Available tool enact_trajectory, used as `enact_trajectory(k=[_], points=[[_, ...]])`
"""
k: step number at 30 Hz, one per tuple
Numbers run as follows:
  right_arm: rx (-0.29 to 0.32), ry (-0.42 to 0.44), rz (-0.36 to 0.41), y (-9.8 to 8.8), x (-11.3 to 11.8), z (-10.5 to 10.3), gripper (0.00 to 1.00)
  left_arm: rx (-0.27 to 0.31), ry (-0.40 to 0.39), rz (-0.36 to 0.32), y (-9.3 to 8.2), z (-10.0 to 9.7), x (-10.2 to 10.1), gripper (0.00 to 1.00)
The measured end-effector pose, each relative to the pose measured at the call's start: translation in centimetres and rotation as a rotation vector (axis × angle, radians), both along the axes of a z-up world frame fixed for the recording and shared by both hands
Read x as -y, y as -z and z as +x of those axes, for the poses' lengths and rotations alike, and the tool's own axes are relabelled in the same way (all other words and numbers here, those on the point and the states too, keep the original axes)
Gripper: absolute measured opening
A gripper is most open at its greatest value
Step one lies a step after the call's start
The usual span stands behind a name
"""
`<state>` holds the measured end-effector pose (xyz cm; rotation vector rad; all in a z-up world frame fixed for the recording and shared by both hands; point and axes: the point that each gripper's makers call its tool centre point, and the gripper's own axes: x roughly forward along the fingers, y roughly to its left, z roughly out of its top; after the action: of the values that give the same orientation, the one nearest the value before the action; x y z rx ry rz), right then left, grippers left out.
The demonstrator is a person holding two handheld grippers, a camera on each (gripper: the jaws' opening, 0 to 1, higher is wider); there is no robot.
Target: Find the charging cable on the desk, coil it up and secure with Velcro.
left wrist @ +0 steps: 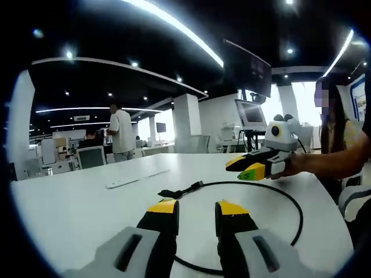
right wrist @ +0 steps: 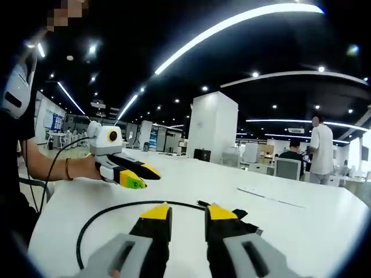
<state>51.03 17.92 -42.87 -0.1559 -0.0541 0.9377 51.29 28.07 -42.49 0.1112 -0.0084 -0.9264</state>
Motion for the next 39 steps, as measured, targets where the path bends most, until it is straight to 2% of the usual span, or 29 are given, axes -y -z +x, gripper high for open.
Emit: enact_trajectory(k=[8,19,23,29,35,39], points=[[0.041,0.032,0.061,-1.3,0.9,0.6,0.24,0.014,-0.002,-0.031,-0.6,-0.1,-0.1,0.25],[0.087,0.016,0.073,-2.4,0.3,0.4,0.24,0.063,0.005,-0.041,-2.0,-0.1,0.2,0.25],[0.081,0.011,0.11,-2.9,0.6,0.3,0.24,0.062,0.012,-0.037,-1.9,-0.3,0.3,0.25],[0.065,0.016,0.096,-2.5,0.6,0.4,0.24,0.061,0.004,-0.029,-1.8,-0.1,0.0,0.25],[0.07,0.029,0.115,-2.9,1.0,0.6,0.24,0.082,0.002,-0.059,-2.7,-0.3,-0.1,0.25],[0.072,0.032,0.119,-3.0,1.0,0.7,0.24,0.084,0.004,-0.057,-2.7,-0.4,0.0,0.25]])
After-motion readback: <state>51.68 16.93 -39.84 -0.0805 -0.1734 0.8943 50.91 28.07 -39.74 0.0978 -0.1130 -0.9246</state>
